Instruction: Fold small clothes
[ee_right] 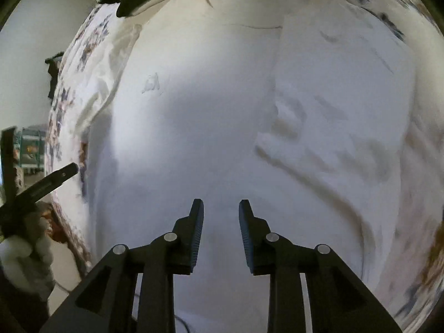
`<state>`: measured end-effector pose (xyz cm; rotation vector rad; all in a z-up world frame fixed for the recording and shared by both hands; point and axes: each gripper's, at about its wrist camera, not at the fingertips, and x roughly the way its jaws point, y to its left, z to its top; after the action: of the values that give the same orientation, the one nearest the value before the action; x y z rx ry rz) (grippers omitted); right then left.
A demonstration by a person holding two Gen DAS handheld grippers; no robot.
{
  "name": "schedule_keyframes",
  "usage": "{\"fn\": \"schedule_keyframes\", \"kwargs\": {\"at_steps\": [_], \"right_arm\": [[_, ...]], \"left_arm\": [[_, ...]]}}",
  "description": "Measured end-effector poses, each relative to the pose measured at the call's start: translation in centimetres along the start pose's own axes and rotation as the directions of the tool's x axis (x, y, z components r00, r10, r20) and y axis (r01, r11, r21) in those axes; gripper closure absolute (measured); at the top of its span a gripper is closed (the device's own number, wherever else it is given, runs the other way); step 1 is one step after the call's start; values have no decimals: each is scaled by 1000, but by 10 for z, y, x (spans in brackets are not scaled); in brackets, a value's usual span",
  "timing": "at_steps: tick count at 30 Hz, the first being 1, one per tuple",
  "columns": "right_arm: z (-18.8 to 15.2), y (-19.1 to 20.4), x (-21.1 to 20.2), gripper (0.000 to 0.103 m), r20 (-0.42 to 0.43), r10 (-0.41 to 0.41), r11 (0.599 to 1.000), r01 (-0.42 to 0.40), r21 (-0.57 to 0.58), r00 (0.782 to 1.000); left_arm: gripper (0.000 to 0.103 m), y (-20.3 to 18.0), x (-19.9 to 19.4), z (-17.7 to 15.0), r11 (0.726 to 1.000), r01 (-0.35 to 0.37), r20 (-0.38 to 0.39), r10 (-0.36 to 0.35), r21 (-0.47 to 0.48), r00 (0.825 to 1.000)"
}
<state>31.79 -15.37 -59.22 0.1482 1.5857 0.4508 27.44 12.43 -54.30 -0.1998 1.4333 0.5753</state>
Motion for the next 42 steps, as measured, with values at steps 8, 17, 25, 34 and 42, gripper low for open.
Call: {"fn": "schedule_keyframes", "kwargs": {"at_steps": [8,17,25,34,42], "right_arm": [[17,-72,-23,65,199,-94,928,13,372,976],[-8,-88,-17,65,201,-71,835,-52,548,977],[-38,-138,-33,65,230,-43,689,-138,711,972],[-29,-117,-22,65,240,-68,703,-124,701,968],[-28,-107,-18,65,236,-58,685,-133,716,970]], "left_arm": [[0,44,18,23,981,147,-21,-151,-124,988],[2,65,76,45,564,556,-25,-716,-610,698],[93,41,94,68,520,605,68,-722,-603,688],[95,-12,-1,102,767,635,210,-608,-96,766],[90,-171,-13,47,753,507,-39,-543,419,839]]}}
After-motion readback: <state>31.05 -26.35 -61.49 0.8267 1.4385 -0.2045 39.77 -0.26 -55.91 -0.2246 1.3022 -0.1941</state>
